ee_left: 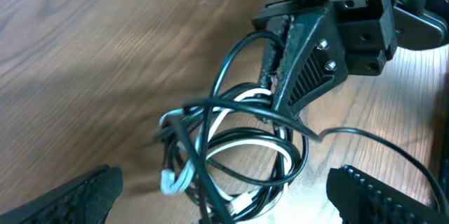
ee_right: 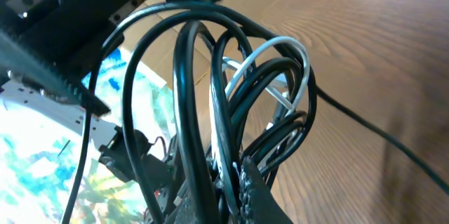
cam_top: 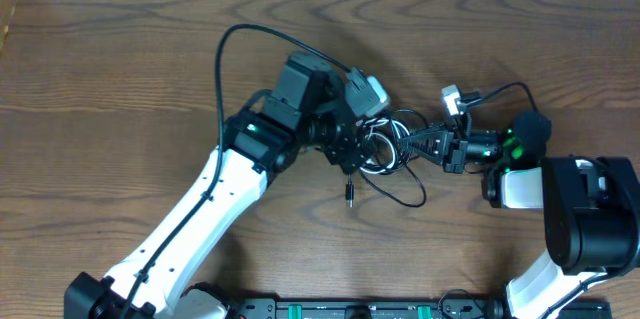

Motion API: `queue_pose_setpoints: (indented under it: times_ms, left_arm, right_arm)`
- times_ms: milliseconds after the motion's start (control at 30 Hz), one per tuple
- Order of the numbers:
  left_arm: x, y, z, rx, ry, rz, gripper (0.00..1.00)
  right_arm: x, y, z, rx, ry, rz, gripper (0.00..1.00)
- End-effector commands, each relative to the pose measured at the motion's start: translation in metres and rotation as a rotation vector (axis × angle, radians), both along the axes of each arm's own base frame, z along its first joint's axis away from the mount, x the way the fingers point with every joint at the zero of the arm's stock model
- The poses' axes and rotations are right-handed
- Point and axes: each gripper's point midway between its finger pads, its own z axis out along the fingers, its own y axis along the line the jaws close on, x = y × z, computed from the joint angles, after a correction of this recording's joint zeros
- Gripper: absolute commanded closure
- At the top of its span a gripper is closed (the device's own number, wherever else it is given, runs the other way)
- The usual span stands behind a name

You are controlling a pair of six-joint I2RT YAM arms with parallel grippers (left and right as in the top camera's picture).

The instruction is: Untangle cables

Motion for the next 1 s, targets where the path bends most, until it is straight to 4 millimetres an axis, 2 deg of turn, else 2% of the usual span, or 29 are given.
queue_pose_setpoints:
  times_ms: [0,467,600,633,667,800,967]
  left_arm:
    - [0.009,0.005,0.005,0.053,-0.072,0.025,0.03]
    - [0.006,0.007,0.001,0.064,-0.052,0.024,0.03]
    - [0.006,0.009,-0.001,0.048,0.009,0.081,0.12]
    - [0.012,0.014,-0.002,0.056,0.026,0.155,0.21]
    - [0.017,0.019,-0.004,0.065,0.035,0.212,0.23]
    - [0.032,0.036,-0.008,0.076,0.075,0.419,0.24]
    - [0.036,0.042,-0.008,0.048,0.122,0.526,0.24]
  right_arm:
    - [-0.005,0.002,0.006,0.003,0.014,0.033,0.99]
    - [-0.009,0.007,0.011,0.005,0.004,0.053,0.99]
    - [-0.002,0.007,0.013,0.017,0.037,0.009,0.99]
    - [0.005,0.006,0.014,0.029,0.065,-0.031,0.99]
    - [0.011,0.005,0.016,0.040,0.089,-0.063,0.99]
    - [0.034,0.000,0.019,0.080,0.140,-0.195,0.99]
    - [0.070,-0.012,-0.002,0.075,0.245,-0.397,0.99]
